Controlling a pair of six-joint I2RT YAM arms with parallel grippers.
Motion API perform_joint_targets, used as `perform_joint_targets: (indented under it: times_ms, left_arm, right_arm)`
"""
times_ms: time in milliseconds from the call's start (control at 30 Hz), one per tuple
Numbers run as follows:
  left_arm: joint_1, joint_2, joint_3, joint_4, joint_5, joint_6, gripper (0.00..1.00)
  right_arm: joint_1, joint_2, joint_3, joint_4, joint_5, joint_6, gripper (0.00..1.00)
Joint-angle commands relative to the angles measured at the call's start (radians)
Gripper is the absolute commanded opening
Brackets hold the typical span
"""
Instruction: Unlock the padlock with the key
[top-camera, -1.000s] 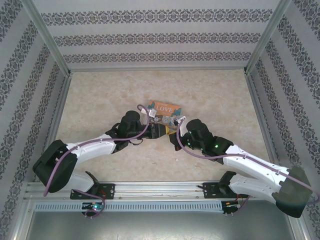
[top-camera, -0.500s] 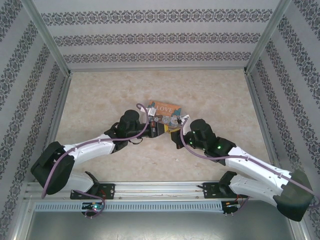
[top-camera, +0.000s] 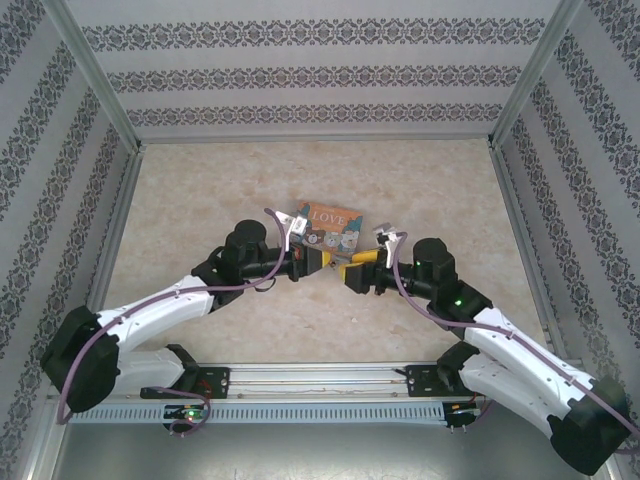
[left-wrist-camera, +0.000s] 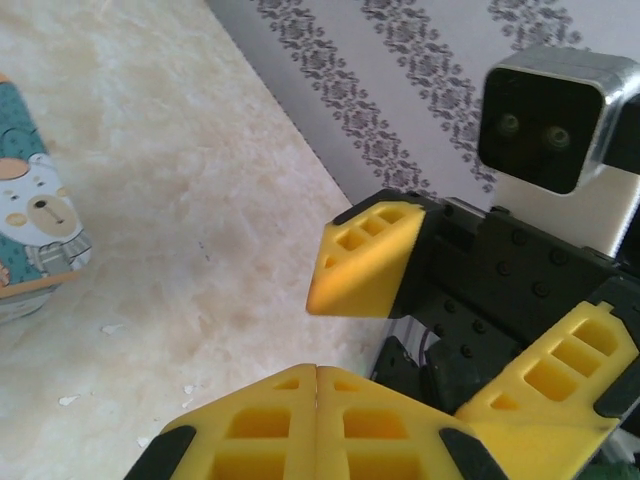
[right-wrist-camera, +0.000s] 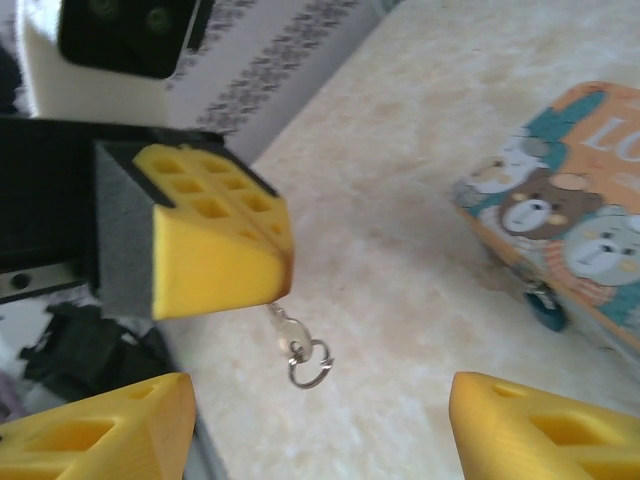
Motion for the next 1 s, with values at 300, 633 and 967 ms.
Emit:
perform_joint_targets:
  times_ms: [300, 633, 967]
  left_arm:
    - [0.009, -0.041, 0.034, -0.007, 0.121, 0.086, 0.0]
    - [0.011, -0.034, 0.034, -0.015, 0.119, 0.089, 0.0]
    - [0.011, -0.029, 0.037, -0.027, 0.115, 0.096, 0.0]
  right_arm:
    - [0.017, 0.073, 0.018, 0.137, -0.173, 0.019, 0.52]
    - [0.03, 0.1, 0.027, 0.158, -0.174, 0.026, 0.27]
    - [0.035, 0.099, 0.033, 0.158, -0.176, 0.023, 0.13]
